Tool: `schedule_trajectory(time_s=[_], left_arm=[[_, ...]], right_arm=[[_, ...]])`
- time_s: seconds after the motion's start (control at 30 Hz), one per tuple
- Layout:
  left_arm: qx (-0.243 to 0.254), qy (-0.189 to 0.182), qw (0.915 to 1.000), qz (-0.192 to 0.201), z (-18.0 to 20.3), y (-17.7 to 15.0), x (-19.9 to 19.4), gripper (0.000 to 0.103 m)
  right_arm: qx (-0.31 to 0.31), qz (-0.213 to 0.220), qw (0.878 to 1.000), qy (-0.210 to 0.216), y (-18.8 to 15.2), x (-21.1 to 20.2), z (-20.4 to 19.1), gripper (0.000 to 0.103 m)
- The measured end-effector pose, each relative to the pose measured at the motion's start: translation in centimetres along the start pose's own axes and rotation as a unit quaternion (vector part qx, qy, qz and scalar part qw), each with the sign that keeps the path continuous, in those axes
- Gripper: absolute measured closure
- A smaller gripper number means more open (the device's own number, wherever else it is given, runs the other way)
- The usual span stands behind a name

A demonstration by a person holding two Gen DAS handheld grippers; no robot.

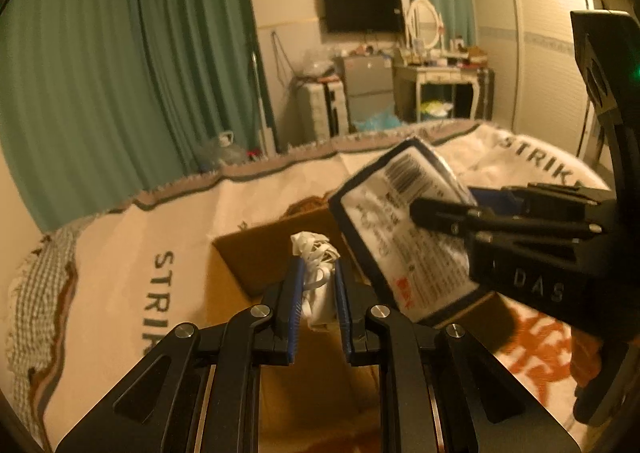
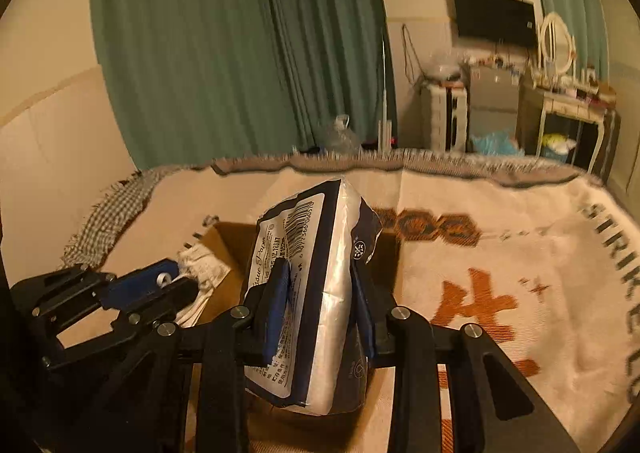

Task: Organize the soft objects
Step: 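Carry both items over the box and open both grippers to drop them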

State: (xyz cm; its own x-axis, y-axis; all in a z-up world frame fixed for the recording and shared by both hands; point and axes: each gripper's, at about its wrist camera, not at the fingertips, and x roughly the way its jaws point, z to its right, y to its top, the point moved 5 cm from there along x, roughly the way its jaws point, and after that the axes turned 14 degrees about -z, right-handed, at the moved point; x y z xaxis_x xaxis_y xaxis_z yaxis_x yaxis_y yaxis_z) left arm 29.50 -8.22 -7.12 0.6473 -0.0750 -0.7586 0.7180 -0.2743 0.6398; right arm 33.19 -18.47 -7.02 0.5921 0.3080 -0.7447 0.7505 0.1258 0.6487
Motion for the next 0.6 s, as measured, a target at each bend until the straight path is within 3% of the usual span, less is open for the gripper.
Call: schedule_trajectory(time_s=[0.17,0.23,0.3,0.37,0.57,0.6], left_arm=[[0.006,0.011,0.9996,-0.024,-0.2,-0.3,3.6,0.082],[0.004,0.009,0.9993,-0.036,-0.4,-0.4,4.1,0.071],[-0.008,0.004,0.9992,-0.039,-0.7,-0.4,3.7,0.045],[-0.014,0.015,0.9994,-0.028,-1.1,-0.1,2.6,0.036],[-0.033,0.024,0.9990,0.018,-3.1,1.1,-4.7,0.033],[-0.033,0.029,0.9986,0.028,-3.3,1.3,-6.3,0.024]], right_arm=[[0.009,-0.028,1.000,0.001,-1.0,3.6,1.1,0.065],[0.014,-0.029,0.999,-0.001,-1.1,3.6,1.5,0.059],[0.015,-0.021,1.000,-0.009,-1.0,2.9,1.6,0.044],[0.016,-0.014,1.000,-0.013,-0.6,1.6,1.6,0.043],[0.005,0.024,0.999,-0.049,0.6,-5.2,0.2,0.025],[0.003,0.029,0.998,-0.053,0.6,-6.3,-0.1,0.020]])
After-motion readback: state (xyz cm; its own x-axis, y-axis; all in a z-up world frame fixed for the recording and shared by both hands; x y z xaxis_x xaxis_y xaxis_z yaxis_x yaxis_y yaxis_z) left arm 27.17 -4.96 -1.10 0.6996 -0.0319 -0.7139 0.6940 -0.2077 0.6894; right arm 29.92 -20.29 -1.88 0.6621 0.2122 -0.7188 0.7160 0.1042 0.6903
